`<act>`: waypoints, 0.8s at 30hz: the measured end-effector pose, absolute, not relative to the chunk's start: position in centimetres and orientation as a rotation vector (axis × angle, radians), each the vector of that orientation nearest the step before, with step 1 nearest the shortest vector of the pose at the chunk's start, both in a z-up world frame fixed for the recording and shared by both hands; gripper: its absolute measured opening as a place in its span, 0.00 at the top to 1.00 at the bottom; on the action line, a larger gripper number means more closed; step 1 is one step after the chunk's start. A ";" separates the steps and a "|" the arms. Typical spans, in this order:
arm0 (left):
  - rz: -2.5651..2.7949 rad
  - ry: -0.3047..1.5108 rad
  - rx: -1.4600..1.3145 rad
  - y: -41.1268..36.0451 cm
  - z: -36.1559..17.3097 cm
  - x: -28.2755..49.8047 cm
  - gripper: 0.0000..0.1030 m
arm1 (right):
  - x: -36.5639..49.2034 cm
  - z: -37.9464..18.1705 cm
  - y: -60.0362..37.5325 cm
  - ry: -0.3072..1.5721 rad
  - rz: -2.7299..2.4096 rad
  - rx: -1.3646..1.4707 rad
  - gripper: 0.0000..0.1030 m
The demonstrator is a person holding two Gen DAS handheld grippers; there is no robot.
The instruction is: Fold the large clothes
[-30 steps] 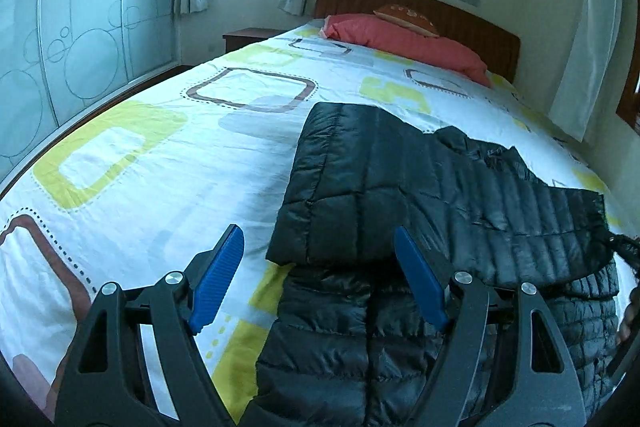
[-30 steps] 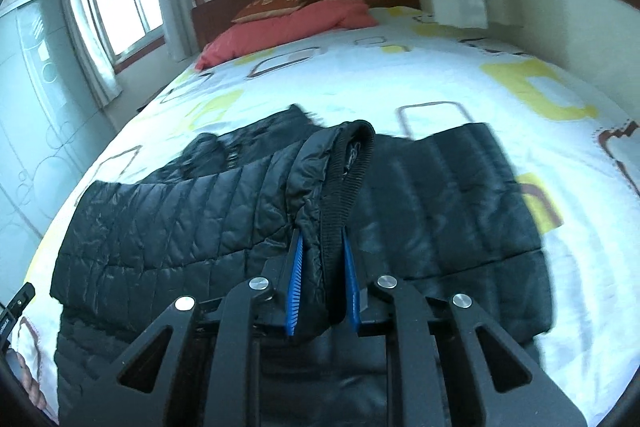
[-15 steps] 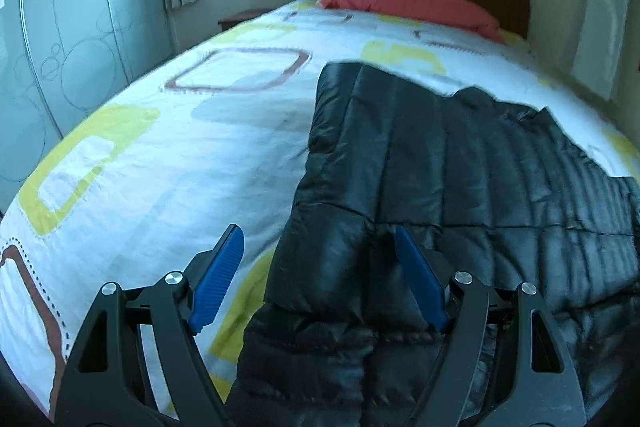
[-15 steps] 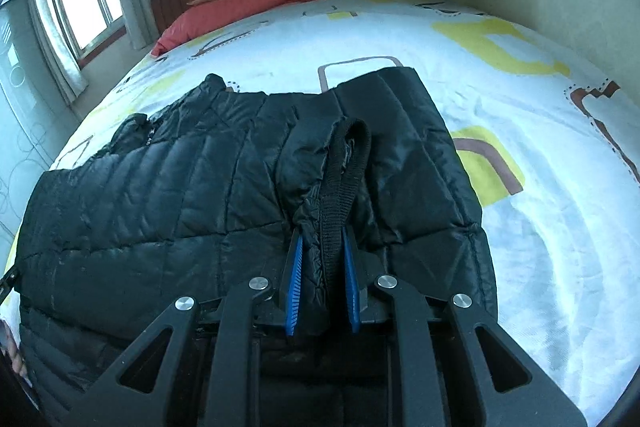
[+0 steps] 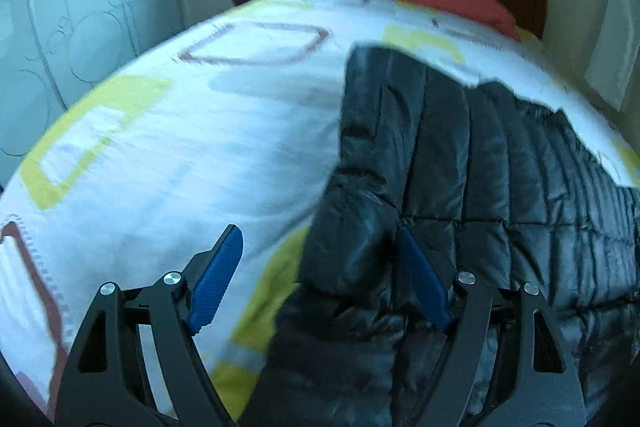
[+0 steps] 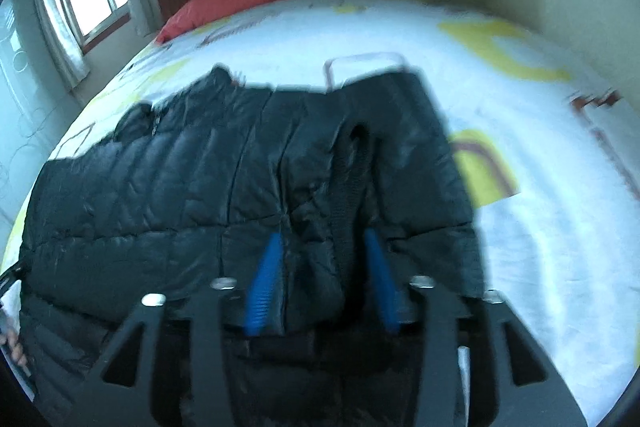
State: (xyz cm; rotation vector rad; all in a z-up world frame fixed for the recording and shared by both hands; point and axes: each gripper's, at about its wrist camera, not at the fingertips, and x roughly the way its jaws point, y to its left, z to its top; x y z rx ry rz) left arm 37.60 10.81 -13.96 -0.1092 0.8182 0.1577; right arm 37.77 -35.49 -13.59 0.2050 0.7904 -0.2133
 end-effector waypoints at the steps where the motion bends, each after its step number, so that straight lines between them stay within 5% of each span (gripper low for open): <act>1: 0.160 0.788 -0.117 10.9 -13.3 37.2 0.23 | 37.5 -12.8 -35.1 0.763 -0.226 0.197 0.47; 7: 0.117 0.701 -0.095 8.7 -11.3 38.9 0.23 | 39.8 -12.4 -31.2 0.757 -0.117 0.180 0.47; 14: 0.086 0.894 -0.103 8.4 -16.9 42.5 0.22 | 42.7 -17.4 -29.5 0.887 -0.087 0.166 0.46; 24: 0.078 0.722 -0.196 8.1 -11.3 42.5 0.24 | 46.2 -13.6 -27.2 0.792 -0.041 0.194 0.47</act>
